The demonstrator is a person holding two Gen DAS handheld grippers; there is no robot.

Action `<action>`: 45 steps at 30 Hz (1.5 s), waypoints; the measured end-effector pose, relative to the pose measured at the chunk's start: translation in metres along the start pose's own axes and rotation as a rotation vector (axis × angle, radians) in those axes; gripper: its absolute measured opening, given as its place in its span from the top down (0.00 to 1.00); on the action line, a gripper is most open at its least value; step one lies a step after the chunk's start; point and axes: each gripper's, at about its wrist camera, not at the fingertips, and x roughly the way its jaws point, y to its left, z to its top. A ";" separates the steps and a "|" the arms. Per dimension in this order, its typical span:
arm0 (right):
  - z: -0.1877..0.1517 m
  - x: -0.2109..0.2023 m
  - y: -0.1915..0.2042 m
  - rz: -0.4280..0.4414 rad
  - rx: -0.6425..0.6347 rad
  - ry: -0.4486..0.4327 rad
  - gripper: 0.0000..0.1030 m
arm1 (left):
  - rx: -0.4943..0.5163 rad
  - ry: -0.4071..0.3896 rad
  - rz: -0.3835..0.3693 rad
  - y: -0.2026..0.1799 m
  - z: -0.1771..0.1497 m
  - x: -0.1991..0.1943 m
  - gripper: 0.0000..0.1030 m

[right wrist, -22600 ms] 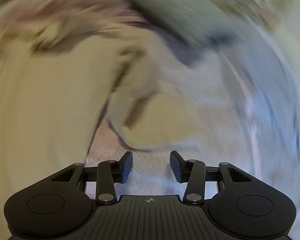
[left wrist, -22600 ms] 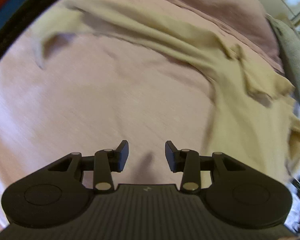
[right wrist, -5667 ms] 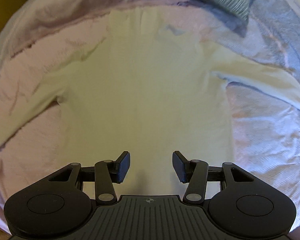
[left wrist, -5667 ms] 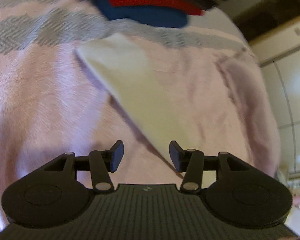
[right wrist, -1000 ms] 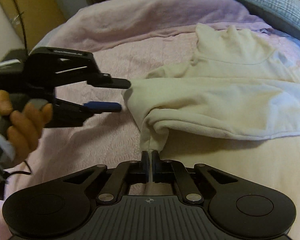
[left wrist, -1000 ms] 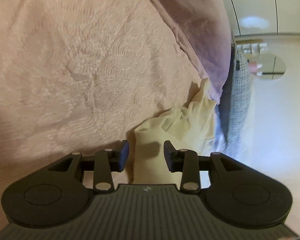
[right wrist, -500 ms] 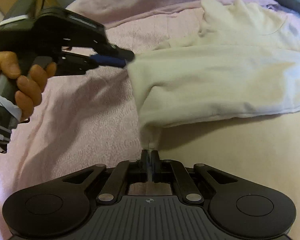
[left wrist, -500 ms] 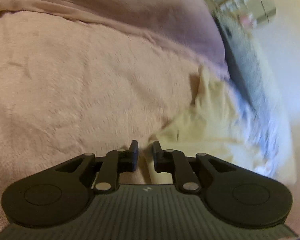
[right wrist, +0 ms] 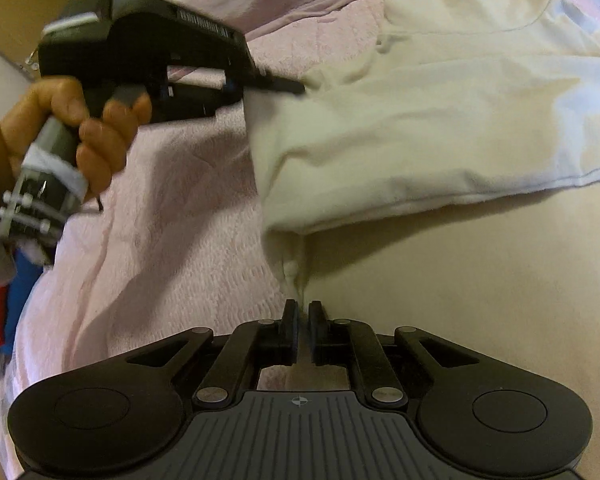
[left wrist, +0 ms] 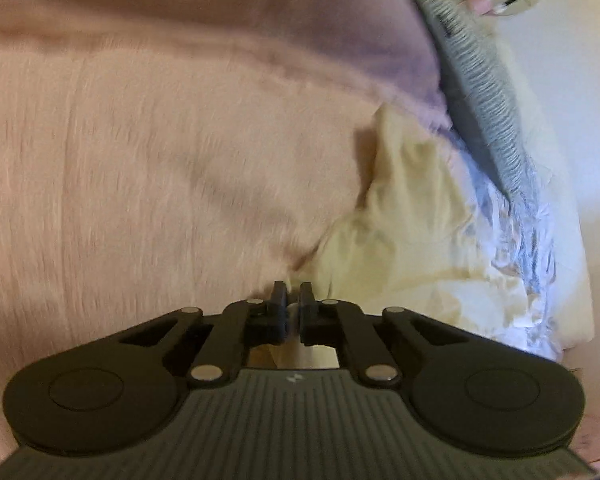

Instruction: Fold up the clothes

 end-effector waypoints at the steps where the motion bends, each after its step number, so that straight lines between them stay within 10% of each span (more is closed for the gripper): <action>1: -0.001 0.001 -0.001 0.005 -0.001 0.000 0.93 | 0.009 -0.018 0.041 0.000 0.001 0.001 1.00; 4: 0.003 -0.002 -0.005 0.024 0.017 0.030 0.92 | 0.062 -0.106 0.252 -0.002 0.000 -0.003 1.00; 9: 0.019 -0.043 -0.048 0.051 0.128 0.015 0.91 | -0.044 -0.163 0.140 -0.009 -0.020 -0.040 1.00; 15: 0.052 -0.124 -0.139 -0.124 0.186 -0.118 0.90 | -0.059 -0.110 -0.027 -0.057 -0.082 -0.055 1.00; 20: 0.073 -0.168 -0.209 -0.262 0.280 -0.206 0.89 | 0.049 0.006 0.158 -0.065 -0.123 0.002 0.98; 25: 0.076 -0.192 -0.259 -0.283 0.371 -0.263 0.89 | -0.043 -0.090 0.142 -0.074 -0.126 -0.014 0.98; 29: 0.079 -0.215 -0.287 -0.254 0.404 -0.299 0.60 | -0.018 -0.093 0.203 -0.093 -0.130 -0.016 0.96; 33: 0.084 -0.234 -0.314 -0.234 0.427 -0.317 0.60 | -0.066 -0.082 0.317 -0.107 -0.134 -0.003 0.96; 40: 0.083 -0.282 -0.365 -0.235 0.482 -0.357 0.60 | -0.090 -0.119 0.225 -0.178 -0.148 0.003 0.95; 45: 0.047 -0.340 -0.455 -0.251 0.776 -0.485 0.60 | -0.177 -0.119 0.146 -0.207 -0.155 0.025 0.95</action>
